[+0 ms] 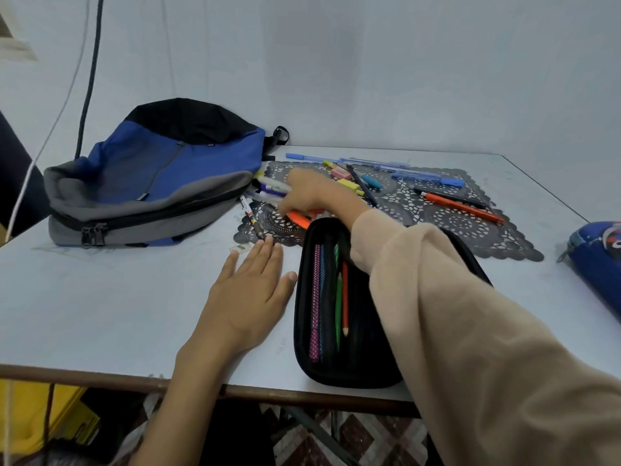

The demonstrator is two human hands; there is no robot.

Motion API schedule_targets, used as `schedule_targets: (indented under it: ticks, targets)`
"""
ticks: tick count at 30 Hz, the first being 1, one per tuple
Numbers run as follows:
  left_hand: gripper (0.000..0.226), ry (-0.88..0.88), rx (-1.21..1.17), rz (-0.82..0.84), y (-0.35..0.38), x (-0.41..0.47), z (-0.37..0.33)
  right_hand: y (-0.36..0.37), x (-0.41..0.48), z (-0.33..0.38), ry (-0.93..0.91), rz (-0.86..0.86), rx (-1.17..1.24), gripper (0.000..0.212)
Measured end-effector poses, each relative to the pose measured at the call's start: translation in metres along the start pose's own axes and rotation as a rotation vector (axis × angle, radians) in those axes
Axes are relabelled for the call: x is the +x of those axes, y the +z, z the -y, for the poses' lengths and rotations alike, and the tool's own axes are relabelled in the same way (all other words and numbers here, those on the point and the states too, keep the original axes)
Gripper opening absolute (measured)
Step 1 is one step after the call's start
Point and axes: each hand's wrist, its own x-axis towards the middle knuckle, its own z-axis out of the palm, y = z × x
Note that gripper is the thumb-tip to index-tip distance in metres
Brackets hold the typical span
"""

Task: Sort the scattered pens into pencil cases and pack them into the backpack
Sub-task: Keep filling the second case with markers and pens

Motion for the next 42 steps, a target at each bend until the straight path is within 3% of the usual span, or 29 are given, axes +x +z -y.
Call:
schedule_targets:
  ticks: [6,10,12,18,21,23,27,34,42]
  targets:
    - [0.098,0.003,-0.003,-0.002,0.001,0.000,0.001,-0.034,-0.009,-0.032,0.082,-0.160,0.583,0.033]
    - [0.098,0.002,-0.008,0.002,0.001,0.000,0.000,-0.048,-0.007,-0.056,0.197,-0.228,1.037,0.010]
    - [0.098,0.002,-0.005,0.002,0.001,-0.001,0.001,-0.054,-0.008,-0.068,0.262,-0.251,1.132,0.008]
    - [0.098,0.003,-0.018,-0.002,0.001,0.000,0.001,-0.061,-0.006,-0.100,0.445,-0.486,0.949,0.038]
    - [0.097,0.005,-0.017,0.000,0.002,0.001,0.002,-0.052,-0.003,-0.112,0.475,-0.538,0.821,0.031]
    - [0.096,0.008,-0.015,-0.003,0.002,0.000,0.003,-0.046,-0.005,-0.116,0.494,-0.573,0.599,0.027]
    - [0.096,0.008,-0.020,-0.002,0.002,0.001,0.003,-0.037,-0.010,-0.123,0.457,-0.534,0.158,0.031]
    - [0.097,0.008,-0.024,0.006,0.001,0.000,0.003,-0.027,-0.014,-0.122,0.326,-0.295,0.008,0.011]
    - [0.097,0.007,-0.020,0.007,0.001,0.000,0.002,-0.031,-0.013,-0.126,0.365,-0.373,-0.068,0.005]
